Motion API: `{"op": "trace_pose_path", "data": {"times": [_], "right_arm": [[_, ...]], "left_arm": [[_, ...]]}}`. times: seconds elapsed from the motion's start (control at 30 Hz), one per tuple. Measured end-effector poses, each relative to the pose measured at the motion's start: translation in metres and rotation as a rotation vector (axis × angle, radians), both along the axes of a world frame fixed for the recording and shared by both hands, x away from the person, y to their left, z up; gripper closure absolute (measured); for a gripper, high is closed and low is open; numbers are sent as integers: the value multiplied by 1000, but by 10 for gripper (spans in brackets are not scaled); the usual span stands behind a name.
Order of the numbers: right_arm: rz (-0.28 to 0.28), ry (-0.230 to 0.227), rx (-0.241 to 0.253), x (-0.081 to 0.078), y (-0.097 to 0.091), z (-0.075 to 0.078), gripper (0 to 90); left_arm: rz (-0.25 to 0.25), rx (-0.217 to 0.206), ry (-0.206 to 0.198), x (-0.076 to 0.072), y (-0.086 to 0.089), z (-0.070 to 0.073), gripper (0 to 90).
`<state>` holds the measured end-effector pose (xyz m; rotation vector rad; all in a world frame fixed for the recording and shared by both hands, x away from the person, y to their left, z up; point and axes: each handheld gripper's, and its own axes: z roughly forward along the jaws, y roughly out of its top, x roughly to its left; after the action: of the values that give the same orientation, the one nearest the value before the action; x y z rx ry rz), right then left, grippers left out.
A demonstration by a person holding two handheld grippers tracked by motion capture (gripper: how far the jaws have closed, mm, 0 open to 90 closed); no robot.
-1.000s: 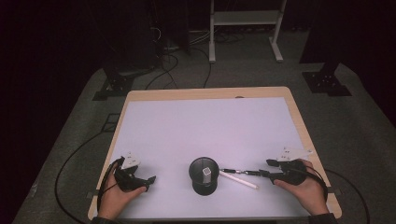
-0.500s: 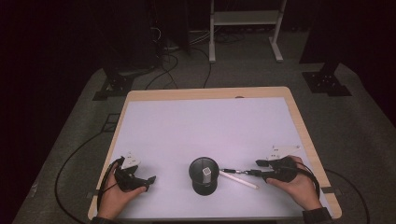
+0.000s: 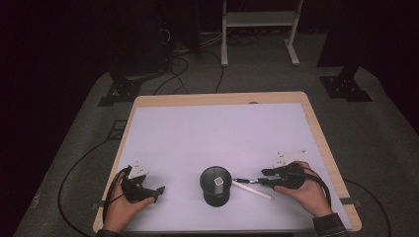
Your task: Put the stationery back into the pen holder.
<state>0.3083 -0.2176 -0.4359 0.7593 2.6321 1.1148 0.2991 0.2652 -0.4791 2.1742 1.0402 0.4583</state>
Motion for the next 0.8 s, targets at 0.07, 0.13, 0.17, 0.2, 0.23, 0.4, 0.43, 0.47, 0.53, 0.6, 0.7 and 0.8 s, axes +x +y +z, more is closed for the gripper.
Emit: {"op": "trace_pose_path", "data": {"times": [0.07, 0.13, 0.17, 0.2, 0.23, 0.4, 0.43, 0.47, 0.53, 0.6, 0.7, 0.8], "right_arm": [[7, 2, 2, 1, 2, 0, 633], [13, 7, -2, 3, 5, -1, 640], [17, 10, -3, 3, 7, -1, 645], [23, 8, -3, 4, 8, -1, 646], [24, 12, -4, 5, 9, -1, 646], [44, 20, -10, 8, 17, -2, 655], [50, 22, -13, 9, 19, -2, 657], [56, 21, -15, 10, 21, -3, 659], [64, 22, -19, 11, 24, -3, 661], [68, 26, -21, 12, 27, -4, 663], [77, 32, -26, 14, 32, -5, 666], [86, 38, -33, 17, 36, -7, 668]], "left_arm": [[0, 0, 0, 0, 0, 0, 0], [0, 0, 0, 0, 0, 0, 0], [0, 0, 0, 0, 0, 0, 0], [0, 0, 0, 0, 0, 0, 0], [0, 0, 0, 0, 0, 0, 0], [0, 0, 0, 0, 0, 0, 0], [0, 0, 0, 0, 0, 0, 0], [0, 0, 0, 0, 0, 0, 0], [0, 0, 0, 0, 0, 0, 0], [0, 0, 0, 0, 0, 0, 0], [0, 0, 0, 0, 0, 0, 0], [0, 0, 0, 0, 0, 0, 0]]}}
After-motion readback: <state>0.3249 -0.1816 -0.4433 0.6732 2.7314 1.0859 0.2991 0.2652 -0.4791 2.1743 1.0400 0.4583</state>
